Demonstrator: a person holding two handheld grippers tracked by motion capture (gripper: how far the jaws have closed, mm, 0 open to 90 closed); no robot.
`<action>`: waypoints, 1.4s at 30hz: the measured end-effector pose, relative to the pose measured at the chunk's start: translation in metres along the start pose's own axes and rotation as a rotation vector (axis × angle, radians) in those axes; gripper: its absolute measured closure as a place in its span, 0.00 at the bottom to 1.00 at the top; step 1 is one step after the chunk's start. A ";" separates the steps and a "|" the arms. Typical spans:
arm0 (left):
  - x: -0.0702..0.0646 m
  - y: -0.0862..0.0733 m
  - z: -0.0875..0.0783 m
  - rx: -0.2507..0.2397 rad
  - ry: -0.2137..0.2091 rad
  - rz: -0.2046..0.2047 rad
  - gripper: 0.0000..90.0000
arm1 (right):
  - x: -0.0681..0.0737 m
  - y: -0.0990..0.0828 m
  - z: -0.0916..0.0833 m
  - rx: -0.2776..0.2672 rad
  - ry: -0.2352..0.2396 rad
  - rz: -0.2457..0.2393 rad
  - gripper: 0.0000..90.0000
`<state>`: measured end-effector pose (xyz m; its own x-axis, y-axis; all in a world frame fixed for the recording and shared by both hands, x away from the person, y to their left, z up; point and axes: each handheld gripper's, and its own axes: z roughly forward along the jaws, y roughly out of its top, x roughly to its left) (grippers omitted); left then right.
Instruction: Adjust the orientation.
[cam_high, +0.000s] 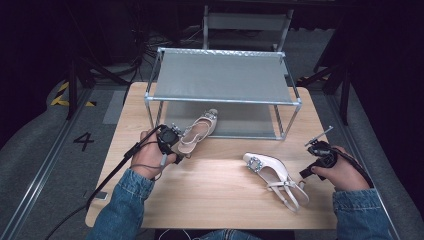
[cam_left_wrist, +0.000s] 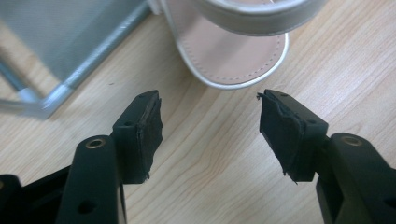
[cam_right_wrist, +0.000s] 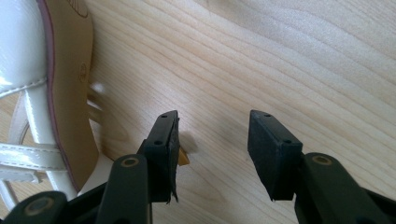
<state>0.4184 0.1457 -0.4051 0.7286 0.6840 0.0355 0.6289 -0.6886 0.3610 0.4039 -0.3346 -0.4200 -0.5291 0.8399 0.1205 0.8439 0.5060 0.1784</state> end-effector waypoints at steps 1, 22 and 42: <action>0.000 0.001 0.005 -0.011 -0.005 0.004 0.45 | 0.000 0.000 0.000 -0.001 -0.001 0.002 0.60; -0.003 0.021 0.022 -0.224 -0.125 -0.069 0.67 | -0.005 -0.012 0.003 0.010 -0.002 0.028 0.60; 0.004 0.061 0.040 -0.435 -0.152 -0.153 0.76 | -0.009 -0.032 0.000 0.008 -0.003 0.079 0.60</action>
<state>0.4709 0.0967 -0.4203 0.6882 0.7044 -0.1737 0.5842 -0.3961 0.7084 0.3811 -0.3582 -0.4266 -0.4611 0.8776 0.1314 0.8835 0.4401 0.1607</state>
